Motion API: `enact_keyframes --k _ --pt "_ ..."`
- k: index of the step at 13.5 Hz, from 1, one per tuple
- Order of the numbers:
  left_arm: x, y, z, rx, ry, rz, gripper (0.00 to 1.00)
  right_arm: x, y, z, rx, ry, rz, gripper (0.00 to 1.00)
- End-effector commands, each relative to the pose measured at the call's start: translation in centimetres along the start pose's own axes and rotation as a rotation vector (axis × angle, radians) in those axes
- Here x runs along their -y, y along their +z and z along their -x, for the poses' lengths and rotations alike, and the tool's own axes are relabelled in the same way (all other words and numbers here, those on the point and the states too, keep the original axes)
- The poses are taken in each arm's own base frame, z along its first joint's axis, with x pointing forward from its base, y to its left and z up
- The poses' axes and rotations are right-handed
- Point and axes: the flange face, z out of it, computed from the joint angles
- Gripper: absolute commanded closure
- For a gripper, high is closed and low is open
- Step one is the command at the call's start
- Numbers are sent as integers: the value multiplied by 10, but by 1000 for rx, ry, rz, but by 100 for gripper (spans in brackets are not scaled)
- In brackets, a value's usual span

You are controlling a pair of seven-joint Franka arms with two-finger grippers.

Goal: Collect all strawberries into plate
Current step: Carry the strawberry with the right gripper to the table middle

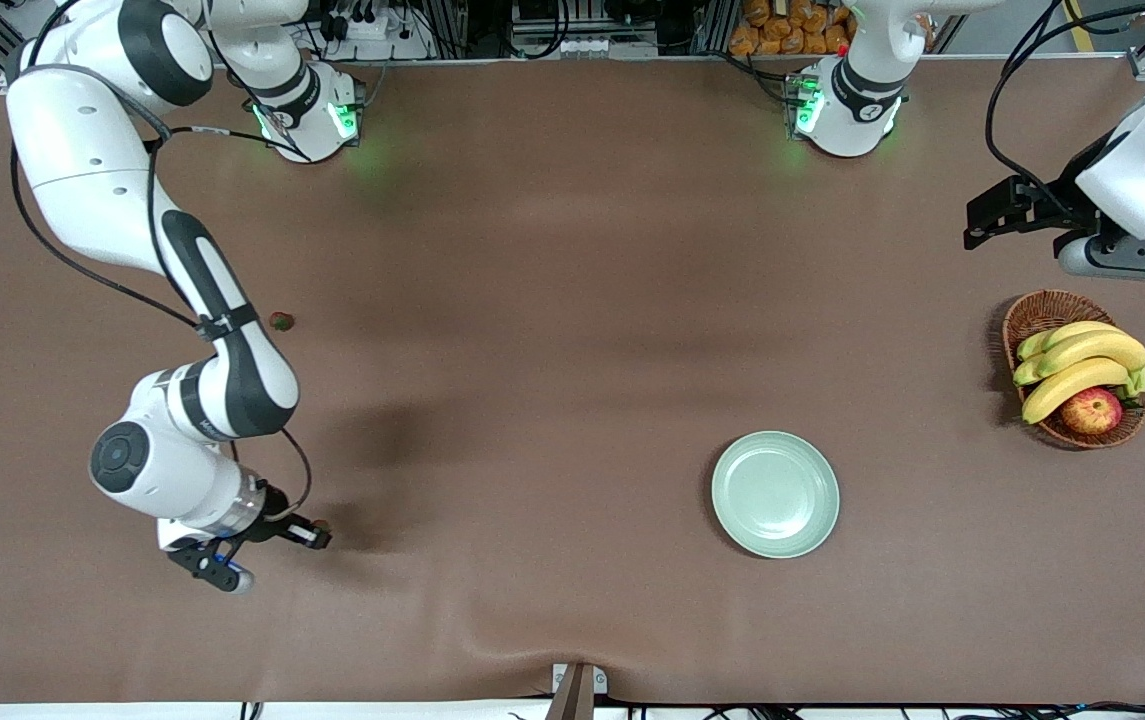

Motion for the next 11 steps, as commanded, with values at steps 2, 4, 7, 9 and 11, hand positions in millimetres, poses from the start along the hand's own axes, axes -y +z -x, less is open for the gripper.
enact_keyframes --k 2,4,7,9,11 --pt "2 -3 -1 -13 -23 -2 0 69 14 63 40 147 10 100" --pt "2 -4 -1 -15 -24 -10 0 103 24 103 66 233 26 100" --pt "2 -5 0 -17 -21 -18 0 131 36 151 129 301 99 100" --pt "-3 -5 0 -18 -15 -18 0 150 46 188 162 329 134 100" --pt "-1 -7 2 -20 -14 -20 0 163 58 220 178 367 158 100"
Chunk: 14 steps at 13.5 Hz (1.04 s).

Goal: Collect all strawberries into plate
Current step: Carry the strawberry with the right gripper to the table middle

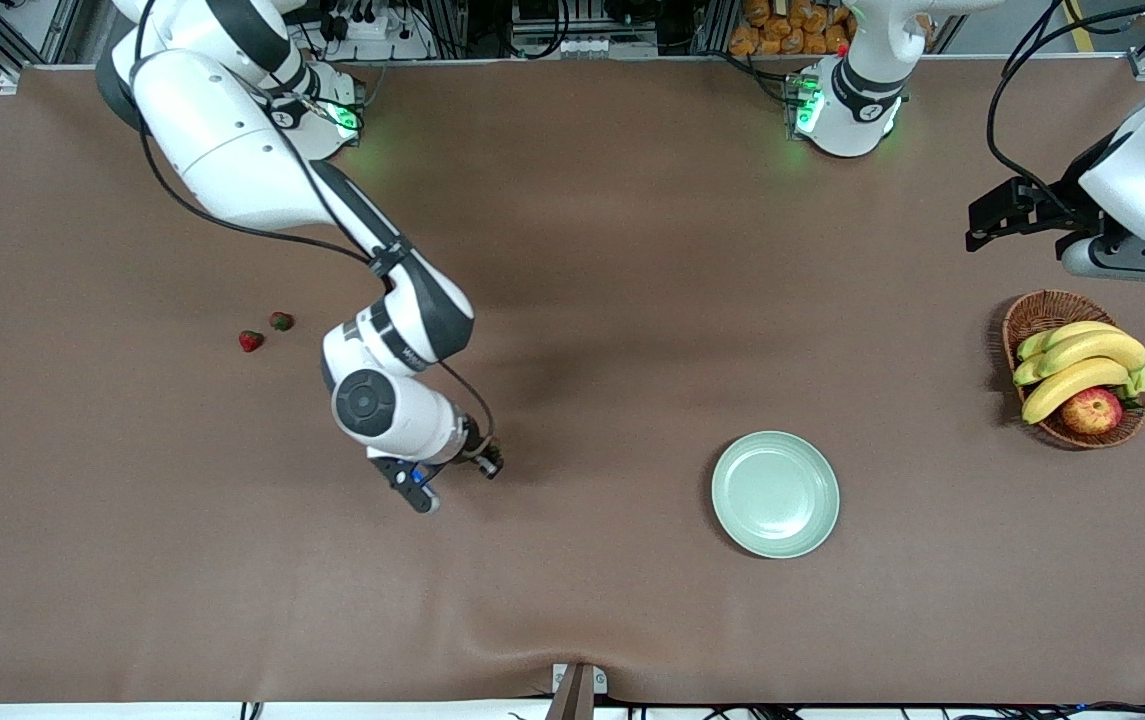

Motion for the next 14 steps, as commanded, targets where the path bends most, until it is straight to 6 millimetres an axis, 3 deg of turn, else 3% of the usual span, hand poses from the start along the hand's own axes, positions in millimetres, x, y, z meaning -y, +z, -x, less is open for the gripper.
enact_keyframes --k 1,2,5,8,12,13,14 --pt "2 -7 3 -17 -8 -18 0 8 19 51 15 59 28 100" --pt "3 -9 4 -18 -6 -18 0 13 23 73 16 69 32 100" --pt "14 -12 4 -28 -18 -17 0 5 46 99 25 59 76 100" --pt "8 -17 8 -37 -7 -17 0 0 68 142 26 74 123 100" --pt "2 -11 4 -26 6 -12 0 -1 67 168 48 103 143 99" --pt "-1 -7 2 -22 11 -12 0 -1 68 168 48 109 146 66" --pt "-4 -3 -2 -19 16 -8 0 -2 69 167 49 111 149 3"
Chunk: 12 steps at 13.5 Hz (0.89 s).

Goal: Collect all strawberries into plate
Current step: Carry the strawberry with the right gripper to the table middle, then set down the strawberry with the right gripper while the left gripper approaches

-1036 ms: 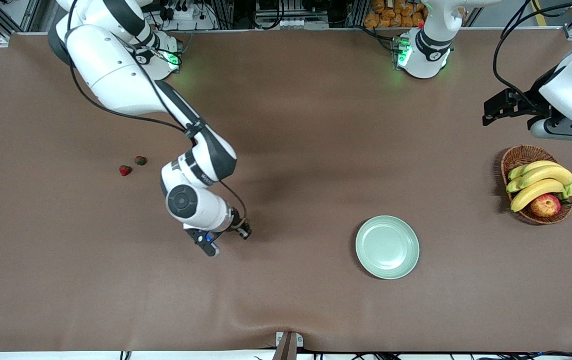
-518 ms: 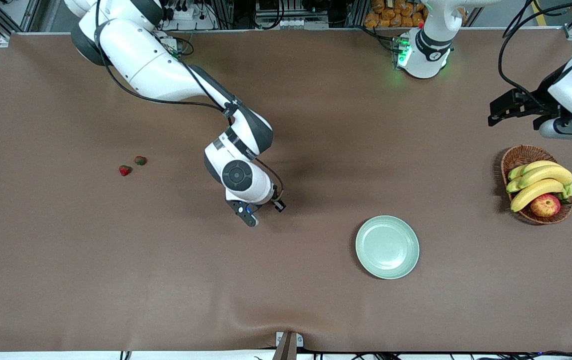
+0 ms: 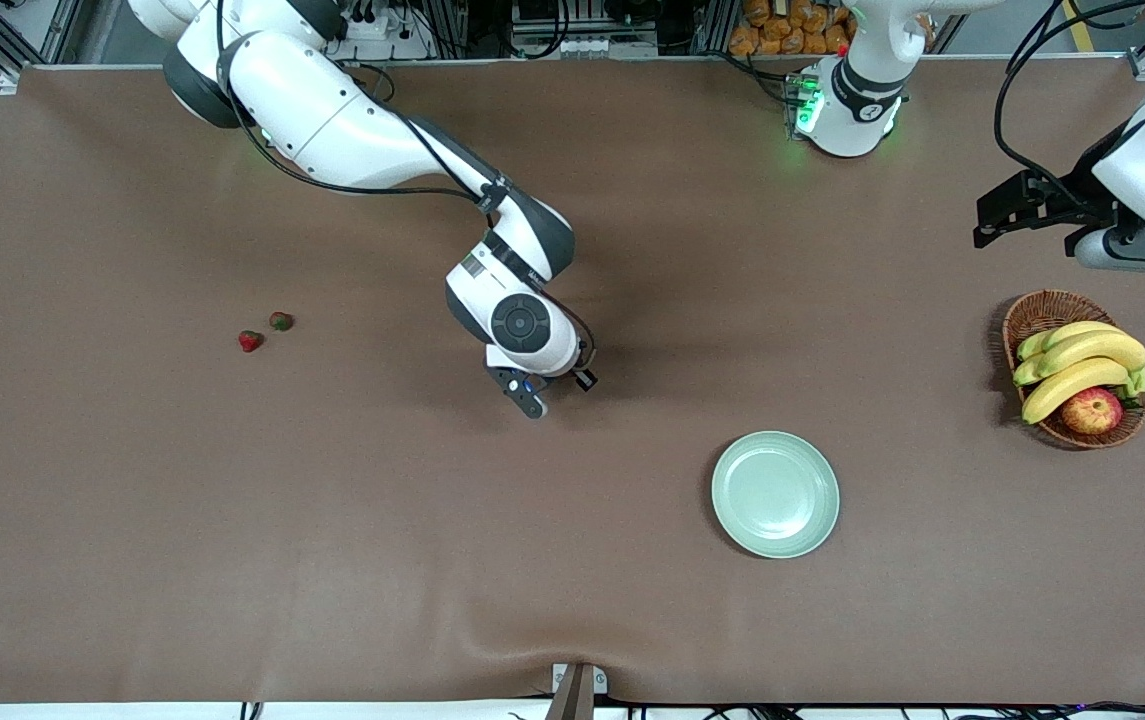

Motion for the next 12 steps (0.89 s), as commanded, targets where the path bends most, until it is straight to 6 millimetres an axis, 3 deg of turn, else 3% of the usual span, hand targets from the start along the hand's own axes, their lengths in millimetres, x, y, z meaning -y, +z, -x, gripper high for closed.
enact_keyframes --k 1,3,5,7,10,12 --pt "-10 4 -5 -11 25 -7 0 -2 -5 0 -4 24 6 0" --pt "-13 6 -7 -10 28 -3 0 -1 -10 -4 -4 24 -3 0" --pt "-28 9 -6 -3 56 0 0 0 -20 -10 -5 20 -4 0" --pt "-34 10 -5 -1 58 -1 0 -3 -36 -29 -9 21 27 0" --pt "-35 12 -6 2 68 1 0 -14 -70 -83 -10 -8 60 0" --pt "-28 23 -22 -12 58 6 0 -22 -96 -134 -7 -26 40 0"
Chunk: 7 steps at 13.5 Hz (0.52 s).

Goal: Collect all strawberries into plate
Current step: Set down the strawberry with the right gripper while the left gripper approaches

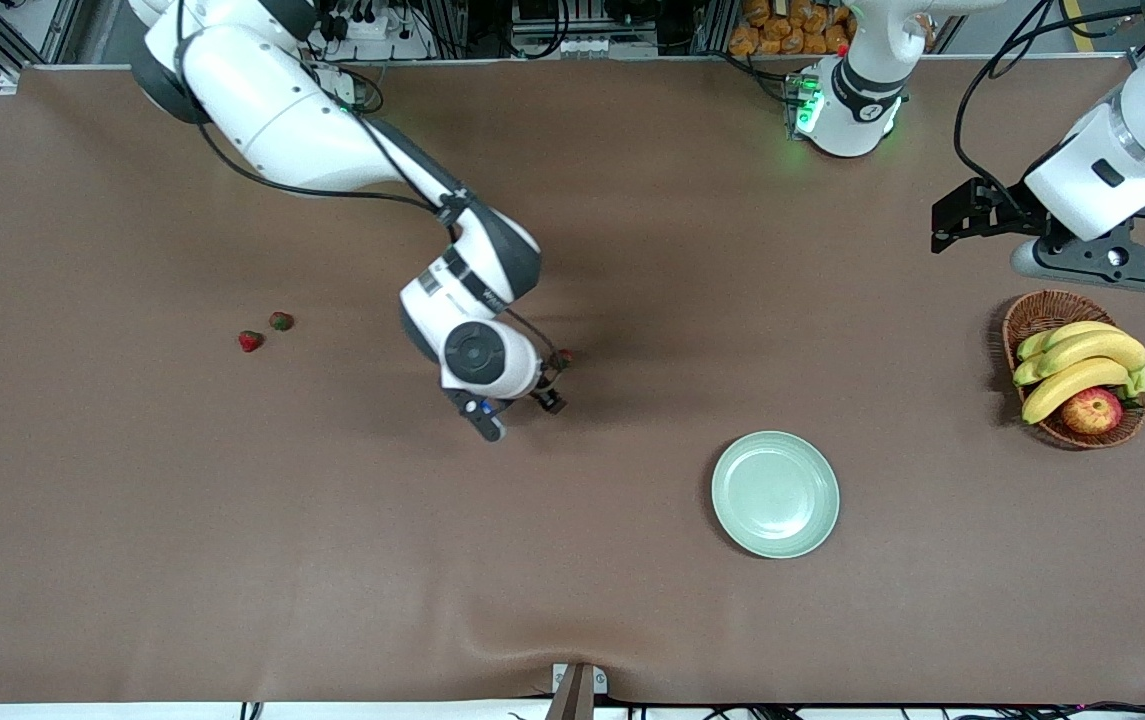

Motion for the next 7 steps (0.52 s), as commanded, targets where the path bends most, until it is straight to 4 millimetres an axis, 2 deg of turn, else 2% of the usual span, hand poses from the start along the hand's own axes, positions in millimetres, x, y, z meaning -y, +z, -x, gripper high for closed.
enact_keyframes --k 1,3,6,7 --pt "9 15 -20 -25 -8 -1 0 -16 -35 -58 -1 -50 -22 0" --pt "19 40 -36 7 -23 0 0 -30 -47 -106 -7 -44 -38 0" --pt "24 67 -45 61 -42 3 0 -62 -97 -168 -39 -137 -73 0" --pt "30 72 -44 77 -45 2 0 -79 -101 -191 -23 -171 -39 0"
